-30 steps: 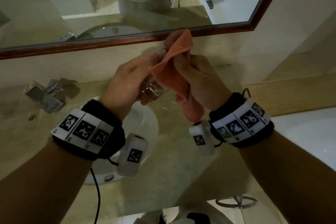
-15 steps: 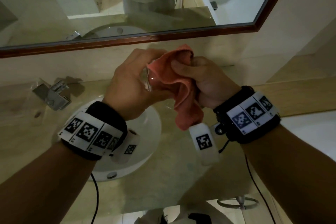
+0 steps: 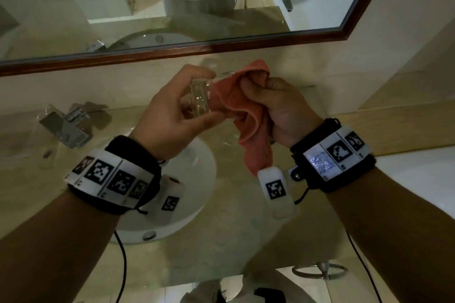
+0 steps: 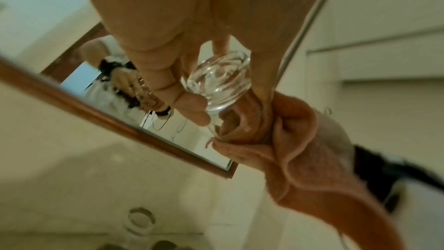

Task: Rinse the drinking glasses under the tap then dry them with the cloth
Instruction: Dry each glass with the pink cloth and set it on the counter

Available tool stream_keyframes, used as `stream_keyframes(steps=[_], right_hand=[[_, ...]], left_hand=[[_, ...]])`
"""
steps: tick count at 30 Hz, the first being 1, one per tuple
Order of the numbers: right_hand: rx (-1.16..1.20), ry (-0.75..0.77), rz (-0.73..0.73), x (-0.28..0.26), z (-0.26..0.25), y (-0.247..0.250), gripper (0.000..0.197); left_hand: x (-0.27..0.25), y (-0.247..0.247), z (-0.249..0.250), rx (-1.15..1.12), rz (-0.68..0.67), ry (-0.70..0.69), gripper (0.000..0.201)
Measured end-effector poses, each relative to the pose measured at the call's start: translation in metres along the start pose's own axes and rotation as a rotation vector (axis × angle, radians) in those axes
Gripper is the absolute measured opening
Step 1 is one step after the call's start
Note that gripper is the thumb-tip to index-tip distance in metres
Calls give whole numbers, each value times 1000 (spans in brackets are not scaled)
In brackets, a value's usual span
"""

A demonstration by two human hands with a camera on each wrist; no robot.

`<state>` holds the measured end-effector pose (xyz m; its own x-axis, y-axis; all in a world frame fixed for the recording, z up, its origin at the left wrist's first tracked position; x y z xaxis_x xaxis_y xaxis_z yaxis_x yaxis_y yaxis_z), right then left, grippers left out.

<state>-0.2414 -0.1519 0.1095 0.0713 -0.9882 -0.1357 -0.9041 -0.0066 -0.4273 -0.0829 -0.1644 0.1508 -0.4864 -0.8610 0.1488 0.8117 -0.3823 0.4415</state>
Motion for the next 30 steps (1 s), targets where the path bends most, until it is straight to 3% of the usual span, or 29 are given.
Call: stream_keyframes(steps=[2,5,9,12,16,18,21,24,26,29,30], right_hand=[[30,-7,-2,0,1,0,25],[73,17,-32,-2,-2,-3,35],[13,110,-70,-3,-7,-4,28],[-81,139,-149,-5,-6,-11,31],[-62,97,-100,-2,-6,-5,17],[-38,91,-47,0,-6,0,17],[-10,88,-26,0,-5,1,17],[10,116,-56,-2,-7,0,17],[-40,166,-88,-5,-11,-3,13],[-104,200,-180,-11,-12,-10,14],[-105,197,-201,-13,-12,-12,15]], left_hand=[[0,1,-1,130,-2,-36,55],[1,1,-5,52,8,-16,56],[5,-1,-19,-267,50,248,48],[8,-4,-22,-299,52,354,49],[13,-1,-7,-186,83,139,22],[13,-2,0,-24,34,1,40],[12,-3,5,151,30,-55,60],[12,-3,2,14,36,-46,63],[11,-4,-5,-93,38,49,58],[9,-8,-20,-335,21,315,52],[10,-7,-20,-356,24,329,47]])
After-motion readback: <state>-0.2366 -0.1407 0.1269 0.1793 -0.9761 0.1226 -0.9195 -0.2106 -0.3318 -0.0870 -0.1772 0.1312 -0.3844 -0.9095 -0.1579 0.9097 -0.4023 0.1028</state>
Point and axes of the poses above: each hand's wrist, its own x-axis towards the middle knuckle, its own y-axis out of the back of the hand, z = x × y, the point moved 7 cm from there along x, towards the middle knuckle, and after that the axes turned 5 degrees about x, right-handed, at the moved point
